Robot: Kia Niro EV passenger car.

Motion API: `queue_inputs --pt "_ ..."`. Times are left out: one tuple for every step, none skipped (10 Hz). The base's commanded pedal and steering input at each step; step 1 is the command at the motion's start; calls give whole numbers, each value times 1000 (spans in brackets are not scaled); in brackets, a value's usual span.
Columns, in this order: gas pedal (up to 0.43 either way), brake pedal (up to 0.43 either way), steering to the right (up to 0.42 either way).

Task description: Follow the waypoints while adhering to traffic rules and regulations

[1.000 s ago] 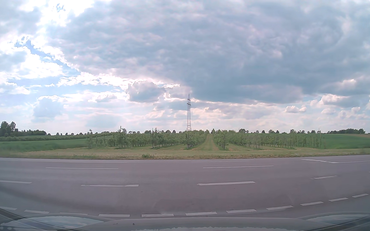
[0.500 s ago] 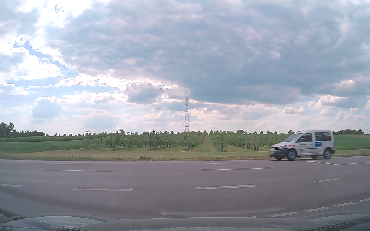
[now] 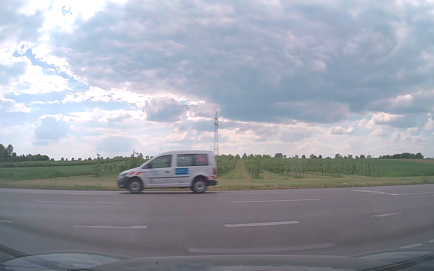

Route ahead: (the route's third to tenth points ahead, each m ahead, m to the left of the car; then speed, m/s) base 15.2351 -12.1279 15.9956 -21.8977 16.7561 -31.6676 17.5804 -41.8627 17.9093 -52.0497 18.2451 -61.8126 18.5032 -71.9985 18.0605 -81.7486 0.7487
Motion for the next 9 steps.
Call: queue_inputs --pt "0 67 188" --pt "0 67 193" --pt "0 67 212" --pt "0 61 243" --pt "0 55 268" --pt "0 43 293" --pt "0 30 314" --pt "0 24 345" --pt "0 30 383"
